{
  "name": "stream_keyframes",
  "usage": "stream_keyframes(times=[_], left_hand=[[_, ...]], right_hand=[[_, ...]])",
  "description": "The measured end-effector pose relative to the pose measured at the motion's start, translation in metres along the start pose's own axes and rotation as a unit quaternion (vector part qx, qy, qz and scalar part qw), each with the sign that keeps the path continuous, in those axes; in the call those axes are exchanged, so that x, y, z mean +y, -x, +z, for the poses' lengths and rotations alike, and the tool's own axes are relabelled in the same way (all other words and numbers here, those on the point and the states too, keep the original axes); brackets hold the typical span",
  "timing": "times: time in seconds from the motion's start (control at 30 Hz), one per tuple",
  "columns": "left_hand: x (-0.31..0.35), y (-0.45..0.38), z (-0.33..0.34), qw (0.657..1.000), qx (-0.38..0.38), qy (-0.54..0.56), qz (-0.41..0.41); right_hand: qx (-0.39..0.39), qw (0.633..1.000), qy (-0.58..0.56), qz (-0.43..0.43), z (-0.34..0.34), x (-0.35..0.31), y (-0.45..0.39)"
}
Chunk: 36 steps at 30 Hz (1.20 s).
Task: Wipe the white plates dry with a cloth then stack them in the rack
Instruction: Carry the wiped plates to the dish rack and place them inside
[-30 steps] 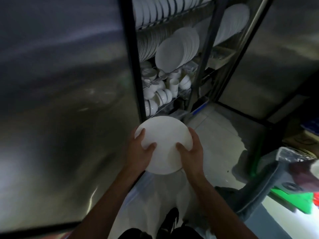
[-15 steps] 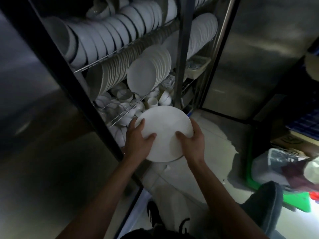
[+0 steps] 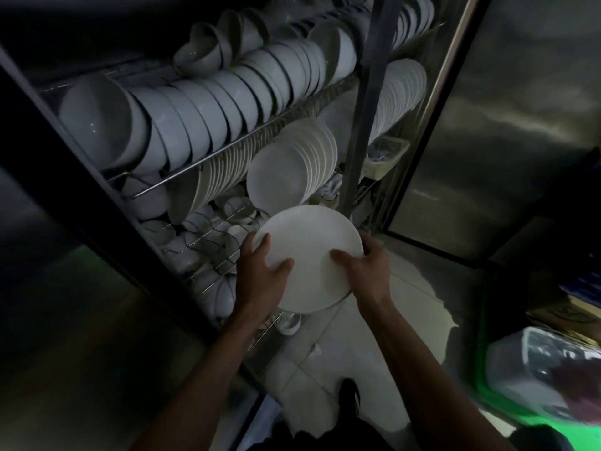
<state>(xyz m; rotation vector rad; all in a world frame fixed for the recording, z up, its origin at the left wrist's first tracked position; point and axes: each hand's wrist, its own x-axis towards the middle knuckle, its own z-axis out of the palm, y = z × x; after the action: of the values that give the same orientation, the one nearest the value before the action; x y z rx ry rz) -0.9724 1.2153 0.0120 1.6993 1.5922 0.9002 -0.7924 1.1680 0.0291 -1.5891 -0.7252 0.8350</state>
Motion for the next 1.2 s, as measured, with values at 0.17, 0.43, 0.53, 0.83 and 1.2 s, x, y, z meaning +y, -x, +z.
stream_keyframes(times=[0.17, 0.43, 0.53, 0.83, 1.2], left_hand=[[-0.004, -0.028, -0.001, 0.998, 0.048, 0.0, -0.037], [0.001, -0.082, 0.004, 0.988, 0.124, 0.015, -0.095], [0.001, -0.101, 0.009, 0.981, 0.15, 0.032, -0.116], [-0.015, -0.132, 0.024, 0.967, 0.193, 0.053, -0.159], [-0.016, -0.156, 0.05, 0.97, 0.209, -0.007, -0.121]], right_hand=[[-0.074, 0.997, -0.009, 0.001, 0.023, -0.005, -0.041], [-0.224, 0.974, -0.029, 0.025, 0.062, -0.028, -0.124], [-0.279, 0.96, -0.008, 0.018, 0.076, -0.033, -0.152], [-0.325, 0.945, -0.032, -0.01, 0.108, -0.03, -0.19], [-0.301, 0.949, 0.009, -0.089, 0.127, -0.041, -0.213]])
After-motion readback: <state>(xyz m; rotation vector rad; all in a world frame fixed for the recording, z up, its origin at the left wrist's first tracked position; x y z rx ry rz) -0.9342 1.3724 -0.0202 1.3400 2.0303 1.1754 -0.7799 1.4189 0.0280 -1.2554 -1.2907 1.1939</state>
